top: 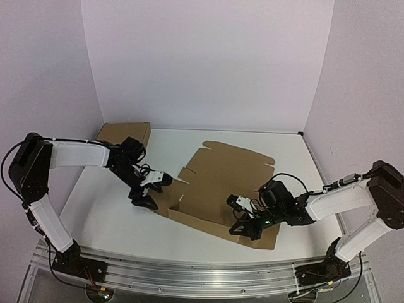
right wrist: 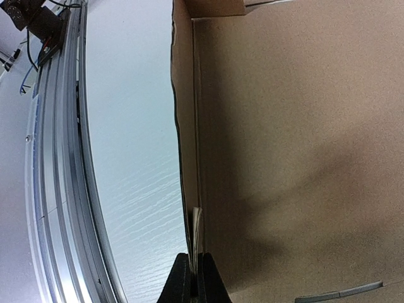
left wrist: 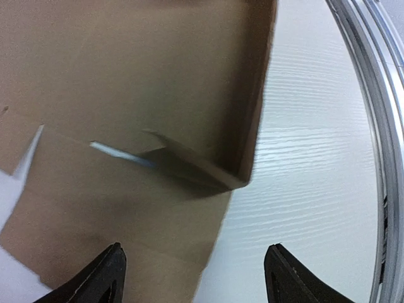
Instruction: Fold the paper box
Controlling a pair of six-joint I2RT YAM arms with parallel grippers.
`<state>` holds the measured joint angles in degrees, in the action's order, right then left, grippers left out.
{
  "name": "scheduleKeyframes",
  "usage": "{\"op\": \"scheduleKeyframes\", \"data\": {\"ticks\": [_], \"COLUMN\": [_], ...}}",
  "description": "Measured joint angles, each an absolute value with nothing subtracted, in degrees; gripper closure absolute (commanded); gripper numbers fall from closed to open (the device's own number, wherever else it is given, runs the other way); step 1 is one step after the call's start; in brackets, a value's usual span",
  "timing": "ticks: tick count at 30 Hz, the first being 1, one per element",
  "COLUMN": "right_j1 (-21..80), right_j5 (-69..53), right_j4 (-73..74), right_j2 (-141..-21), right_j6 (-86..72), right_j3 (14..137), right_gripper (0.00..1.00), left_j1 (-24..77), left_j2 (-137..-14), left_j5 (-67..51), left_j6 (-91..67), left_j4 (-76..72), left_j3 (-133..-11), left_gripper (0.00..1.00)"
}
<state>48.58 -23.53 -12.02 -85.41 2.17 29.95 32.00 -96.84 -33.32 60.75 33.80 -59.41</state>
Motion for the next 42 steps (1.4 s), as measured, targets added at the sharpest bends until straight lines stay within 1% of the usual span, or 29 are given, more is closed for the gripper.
{"op": "scheduleKeyframes", "data": {"ticks": [3,6,10,12,14,16,20,24,25,26,32,33,34,35,36,39,42], "right_j1": [48.6,48.6,48.6,48.6,48.6,48.6,48.6,48.3,48.2,48.2,48.2,48.2,48.2,48.2,48.2,48.2,48.1], "right_j5": [-23.5,-23.6,-23.6,-23.6,-23.7,-23.8,-24.2,-25.2,-25.7,-26.1,-29.1,-29.4,-29.7,-29.8,-29.7,-27.9,-23.7], "right_j4": [-12.0,-12.0,-12.0,-12.0,-12.2,-12.3,-12.4,-13.0,-13.1,-13.0,-12.7,-12.7,-12.6,-12.6,-12.6,-12.0,-8.8], "right_j2": [-85.4,-85.4,-85.5,-85.7,-85.9,-86.1,-86.4,-87.3,-87.5,-87.7,-87.9,-88.0,-88.1,-88.2,-88.3,-88.8,-89.0], "right_j6": [2.3,2.4,2.5,2.5,2.4,2.4,2.4,1.6,1.1,0.5,-3.8,-4.5,-5.1,-5.8,-6.4,-8.6,-9.9], "right_j3": [30.0,30.0,30.0,30.0,30.0,30.0,30.0,30.1,30.1,30.2,30.3,30.3,30.3,30.3,30.3,30.9,33.4], "right_gripper": [1.00,1.00,1.00,1.00,1.00,1.00,1.00,1.00,1.00,1.00,1.00,0.98,0.96,0.89,0.84,0.79,0.69], "left_j1": [35.8,38.8,39.8,40.0,40.1,40.3,40.7,41.2,41.4,41.5,41.6,41.6,41.6,41.5,41.4,40.8,39.8], "left_j2": [-97.0,-97.7,-99.8,-100.7,-101.2,-101.7,-102.7,-103.7,-103.9,-104.2,-104.9,-104.9,-104.9,-104.9,-105.0,-106.6,-109.7], "left_j5": [-32.8,-32.7,-32.9,-33.1,-33.4,-33.6,-34.1,-35.2,-35.6,-36.0,-39.3,-39.7,-40.1,-40.5,-40.8,-42.6,-44.2], "left_j6": [59.4,57.6,56.7,56.6,56.9,57.3,57.0,57.1,57.0,56.9,53.5,52.0,50.4,48.5,46.3,40.3,34.8], "left_j4": [31.7,28.5,26.6,26.5,26.8,27.2,28.5,31.3,32.5,34.1,42.0,42.5,42.6,42.7,42.9,42.9,42.4], "left_j3": [-57.5,-57.9,-59.1,-59.5,-59.8,-60.0,-61.2,-62.7,-63.1,-63.7,-65.4,-65.3,-65.2,-65.1,-65.1,-65.2,-65.6], "left_gripper": [0.19,0.25,0.42,0.46,0.53,0.65,0.79,0.96,0.99,1.00,1.00,1.00,1.00,1.00,1.00,1.00,1.00]}}
